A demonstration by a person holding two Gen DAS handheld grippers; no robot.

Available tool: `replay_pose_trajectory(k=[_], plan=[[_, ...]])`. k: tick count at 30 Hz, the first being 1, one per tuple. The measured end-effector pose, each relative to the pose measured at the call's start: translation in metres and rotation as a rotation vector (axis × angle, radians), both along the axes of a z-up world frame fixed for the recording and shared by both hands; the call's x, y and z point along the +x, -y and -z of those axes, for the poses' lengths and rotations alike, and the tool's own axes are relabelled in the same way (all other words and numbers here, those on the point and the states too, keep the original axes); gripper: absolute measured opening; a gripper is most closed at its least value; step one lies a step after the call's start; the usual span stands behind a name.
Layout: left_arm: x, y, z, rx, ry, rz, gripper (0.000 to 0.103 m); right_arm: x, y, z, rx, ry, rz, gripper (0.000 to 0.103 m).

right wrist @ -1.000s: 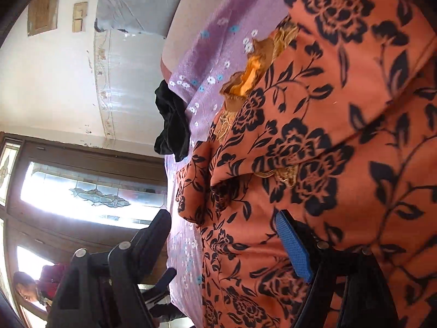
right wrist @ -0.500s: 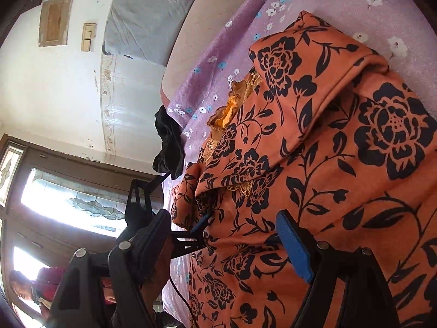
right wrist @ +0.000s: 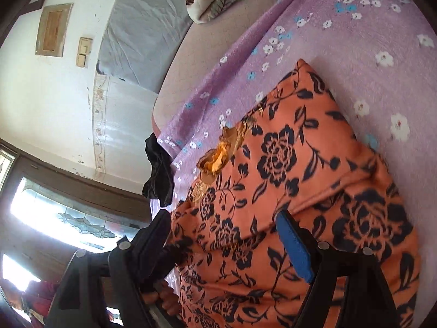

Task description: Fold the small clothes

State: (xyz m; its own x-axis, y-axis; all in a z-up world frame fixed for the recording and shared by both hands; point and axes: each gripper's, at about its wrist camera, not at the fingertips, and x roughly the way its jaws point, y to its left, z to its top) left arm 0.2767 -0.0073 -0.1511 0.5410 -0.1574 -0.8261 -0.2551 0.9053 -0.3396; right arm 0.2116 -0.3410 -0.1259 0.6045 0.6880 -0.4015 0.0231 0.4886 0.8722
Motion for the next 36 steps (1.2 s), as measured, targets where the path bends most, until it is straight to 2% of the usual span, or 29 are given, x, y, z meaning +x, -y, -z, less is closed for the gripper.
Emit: replay_pose_trajectory(k=[2,4,5,6,7,8,9,11,13,14,15,16,18,21,23,25,27,28,29,32,33,34,35,36], plan=[[0.000,0.002,-0.002,0.027,0.005,0.018,0.006,0.024,0.005,0.001,-0.001,-0.013,-0.009,0.083],[0.001,0.002,-0.002,0.013,-0.008,0.024,0.007,0.049,0.009,0.016,-0.035,-0.034,-0.022,0.084],[0.002,-0.001,-0.003,-0.002,-0.013,0.029,0.009,0.060,0.015,0.035,-0.050,-0.118,0.008,0.081],[-0.001,-0.002,-0.005,-0.005,-0.018,0.034,0.012,0.065,0.022,0.057,-0.029,-0.221,0.043,0.072],[-0.001,-0.005,-0.006,-0.006,-0.010,0.037,0.013,0.061,0.029,0.061,0.022,-0.237,0.081,0.072],[0.000,-0.008,-0.006,-0.002,-0.003,0.036,0.021,0.058,0.029,0.051,0.027,-0.215,0.087,0.075],[-0.002,-0.008,0.000,-0.008,-0.001,0.032,0.022,0.055,0.024,0.035,-0.002,-0.170,0.074,0.080],[-0.003,-0.015,0.000,-0.034,0.005,0.022,0.022,0.052,0.012,0.010,-0.023,-0.069,0.019,0.081],[-0.007,-0.017,-0.001,-0.031,-0.003,0.002,0.022,0.057,0.005,0.005,-0.077,-0.034,0.006,0.084],[-0.008,-0.019,-0.005,-0.032,-0.005,-0.003,0.022,0.063,0.004,0.015,-0.150,-0.071,0.026,0.087],[-0.010,-0.022,-0.011,-0.025,0.008,-0.006,0.023,0.070,0.008,0.034,-0.210,-0.175,0.044,0.083],[-0.012,-0.025,-0.018,0.001,0.038,-0.007,0.025,0.070,0.013,0.047,-0.154,-0.210,0.063,0.083],[-0.009,-0.030,-0.027,0.045,0.088,-0.003,0.044,0.062,0.013,0.031,-0.173,-0.149,0.054,0.084],[0.007,-0.035,-0.026,-0.041,0.056,0.032,0.046,0.062,-0.002,0.031,-0.304,-0.131,-0.019,0.084],[0.017,-0.034,-0.025,-0.037,0.040,0.053,0.049,0.059,0.001,0.037,-0.308,-0.100,-0.017,0.084],[0.028,-0.033,-0.024,-0.020,0.030,0.063,0.049,0.057,0.006,0.036,-0.284,-0.101,0.005,0.084],[0.040,-0.034,-0.022,-0.047,0.019,0.054,0.047,0.056,0.003,0.035,-0.305,-0.099,-0.002,0.084],[0.045,-0.035,-0.024,-0.060,0.031,0.061,0.039,0.055,0.003,0.034,-0.317,-0.092,-0.006,0.084],[0.048,-0.033,-0.028,-0.015,0.053,0.058,0.010,0.055,-0.001,0.033,-0.325,-0.085,-0.009,0.084],[0.048,-0.021,-0.045,0.193,0.155,0.077,0.008,0.054,-0.003,0.033,-0.326,-0.073,-0.008,0.084],[0.048,-0.016,-0.042,0.268,0.159,0.101,0.011,0.054,-0.004,0.033,-0.327,-0.072,-0.009,0.084],[0.050,-0.012,-0.033,0.327,0.128,0.129,0.011,0.054,-0.004,0.033,-0.331,-0.070,-0.011,0.084],[0.051,-0.012,-0.024,0.344,0.091,0.148,0.011,0.054,-0.005,0.033,-0.337,-0.069,-0.014,0.084],[0.049,-0.017,-0.019,0.325,0.070,0.155,0.012,0.054,-0.006,0.033,-0.344,-0.067,-0.017,0.084]])
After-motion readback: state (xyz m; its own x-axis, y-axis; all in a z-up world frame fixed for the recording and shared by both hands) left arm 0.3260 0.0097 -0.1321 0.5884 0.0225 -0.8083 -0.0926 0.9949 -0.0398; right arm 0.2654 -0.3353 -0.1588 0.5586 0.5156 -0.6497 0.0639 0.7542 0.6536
